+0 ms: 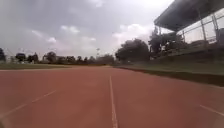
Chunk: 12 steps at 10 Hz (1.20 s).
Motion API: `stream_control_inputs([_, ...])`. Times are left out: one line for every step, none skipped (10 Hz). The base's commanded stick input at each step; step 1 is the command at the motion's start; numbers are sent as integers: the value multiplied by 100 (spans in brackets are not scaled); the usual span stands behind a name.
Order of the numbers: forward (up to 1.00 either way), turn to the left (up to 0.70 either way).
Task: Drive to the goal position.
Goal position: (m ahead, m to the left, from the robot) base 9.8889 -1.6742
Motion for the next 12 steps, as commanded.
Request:
stream_control_inputs([45,0])
stream_control_inputs([45,0])
stream_control_inputs([45,0])
stream_control_inputs([45,0])
stream_control_inputs([45,0])
stream_control_inputs([45,0])
stream_control_inputs([45,0])
stream_control_inputs([45,0])
stream_control_inputs([45,0])
stream_control_inputs([45,0])
stream_control_inputs([45,0])
stream_control_inputs([45,0])
